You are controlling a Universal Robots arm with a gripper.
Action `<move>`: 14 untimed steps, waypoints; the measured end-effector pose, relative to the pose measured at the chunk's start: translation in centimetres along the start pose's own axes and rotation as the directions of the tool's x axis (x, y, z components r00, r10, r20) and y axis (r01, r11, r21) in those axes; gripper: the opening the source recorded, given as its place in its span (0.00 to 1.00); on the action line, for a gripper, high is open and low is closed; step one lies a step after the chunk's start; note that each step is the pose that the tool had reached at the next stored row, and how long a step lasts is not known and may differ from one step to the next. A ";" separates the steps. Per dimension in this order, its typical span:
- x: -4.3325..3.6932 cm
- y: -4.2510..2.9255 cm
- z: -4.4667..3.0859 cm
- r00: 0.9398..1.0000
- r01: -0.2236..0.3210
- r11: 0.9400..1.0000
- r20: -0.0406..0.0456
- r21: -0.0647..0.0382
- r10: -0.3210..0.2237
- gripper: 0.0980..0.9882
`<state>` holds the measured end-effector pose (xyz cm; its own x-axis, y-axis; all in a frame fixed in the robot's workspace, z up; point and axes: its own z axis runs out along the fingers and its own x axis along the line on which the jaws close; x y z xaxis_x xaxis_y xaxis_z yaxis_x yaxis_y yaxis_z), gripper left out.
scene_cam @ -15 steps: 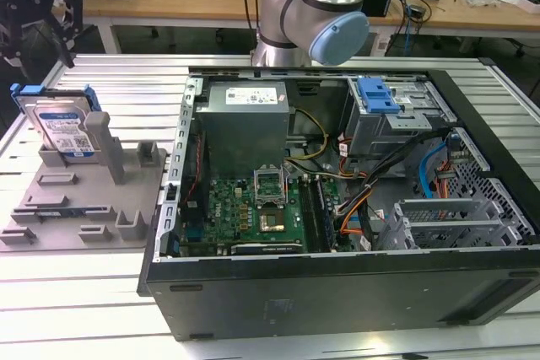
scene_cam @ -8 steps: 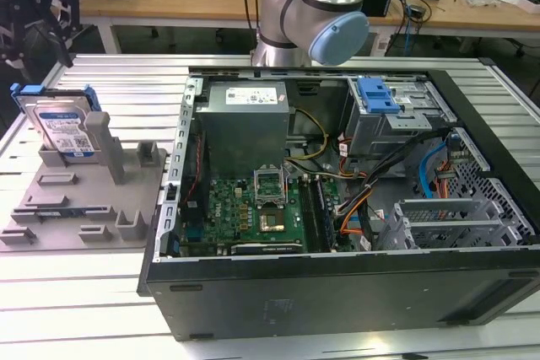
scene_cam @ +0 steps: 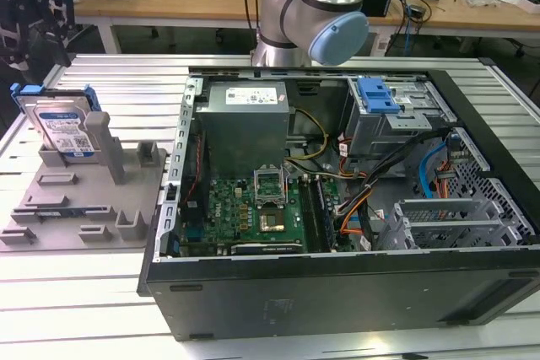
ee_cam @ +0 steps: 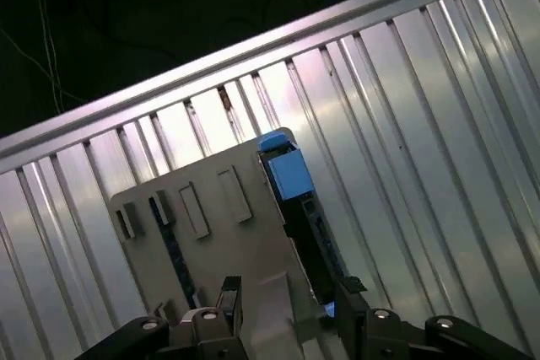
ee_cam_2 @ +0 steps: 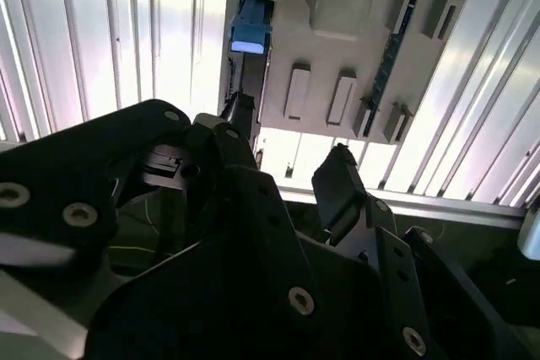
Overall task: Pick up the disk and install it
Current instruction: 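Pick up the disk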
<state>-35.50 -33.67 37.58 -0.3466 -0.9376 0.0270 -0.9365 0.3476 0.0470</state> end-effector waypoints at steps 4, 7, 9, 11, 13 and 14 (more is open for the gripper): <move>0.00 0.00 0.00 0.998 0.064 0.998 0.001 0.010 -0.064 0.52; 0.00 0.00 0.00 0.993 0.116 0.993 0.001 0.019 -0.116 0.52; 0.00 -0.01 0.01 0.989 0.147 0.989 0.000 0.023 -0.147 0.52; 0.00 -0.01 0.01 0.983 0.184 0.983 -0.001 0.025 -0.184 0.52; 0.00 -0.01 0.00 0.976 0.219 0.975 -0.003 0.026 -0.219 0.52; 0.00 -0.01 0.00 0.969 0.247 0.969 -0.004 0.027 -0.247 0.52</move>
<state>-35.49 -33.67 37.57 -0.1047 -0.9943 0.0186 -0.9941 0.1052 0.0255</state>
